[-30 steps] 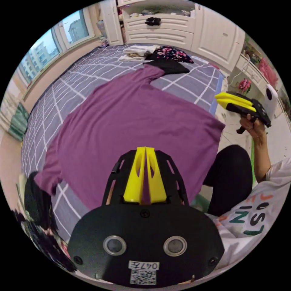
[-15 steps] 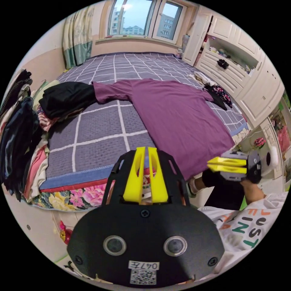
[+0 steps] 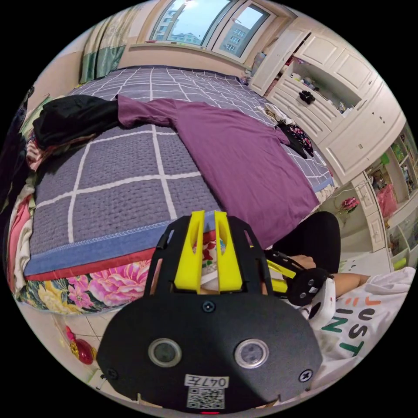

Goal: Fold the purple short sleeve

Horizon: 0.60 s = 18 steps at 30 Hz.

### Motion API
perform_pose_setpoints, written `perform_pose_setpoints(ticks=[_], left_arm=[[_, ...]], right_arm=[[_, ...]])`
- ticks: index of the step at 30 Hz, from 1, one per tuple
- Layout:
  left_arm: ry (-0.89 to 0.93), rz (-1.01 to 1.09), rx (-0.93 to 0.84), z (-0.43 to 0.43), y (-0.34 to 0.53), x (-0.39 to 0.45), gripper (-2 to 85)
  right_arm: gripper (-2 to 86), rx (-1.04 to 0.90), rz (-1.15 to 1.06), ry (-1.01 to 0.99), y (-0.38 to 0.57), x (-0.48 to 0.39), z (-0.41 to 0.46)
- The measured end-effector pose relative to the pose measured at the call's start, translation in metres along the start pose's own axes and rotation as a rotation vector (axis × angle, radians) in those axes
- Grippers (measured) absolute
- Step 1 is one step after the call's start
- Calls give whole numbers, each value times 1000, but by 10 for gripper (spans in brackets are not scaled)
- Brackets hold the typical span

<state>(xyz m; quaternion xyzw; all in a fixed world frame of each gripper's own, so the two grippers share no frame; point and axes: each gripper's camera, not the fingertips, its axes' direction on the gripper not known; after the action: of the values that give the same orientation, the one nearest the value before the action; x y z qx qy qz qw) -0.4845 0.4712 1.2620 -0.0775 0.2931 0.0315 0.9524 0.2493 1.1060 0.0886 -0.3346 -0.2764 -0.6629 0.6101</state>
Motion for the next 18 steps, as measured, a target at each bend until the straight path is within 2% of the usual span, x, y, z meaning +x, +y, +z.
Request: perform_pose_setpoints(ticks=[3, 9, 13, 15, 16, 18], left_arm=[[17, 25, -13, -7, 11, -6, 48], [228, 69, -85, -6, 24, -8, 76], [342, 42, -113, 6, 22, -7, 80], [354, 25, -127, 13, 21, -8, 65], [388, 4, -127, 16, 21, -12, 25], [470, -37, -104, 19, 23, -19, -1]], right_arm=[[12, 53, 115, -42, 22, 16, -6], [0, 121, 406, -216, 84, 84, -12], [-1, 152, 492, -315, 116, 103, -2], [-1, 163, 509, -336, 131, 104, 7], [-1, 165, 511, -335, 134, 104, 9], [1, 177, 507, -348, 145, 99, 18]])
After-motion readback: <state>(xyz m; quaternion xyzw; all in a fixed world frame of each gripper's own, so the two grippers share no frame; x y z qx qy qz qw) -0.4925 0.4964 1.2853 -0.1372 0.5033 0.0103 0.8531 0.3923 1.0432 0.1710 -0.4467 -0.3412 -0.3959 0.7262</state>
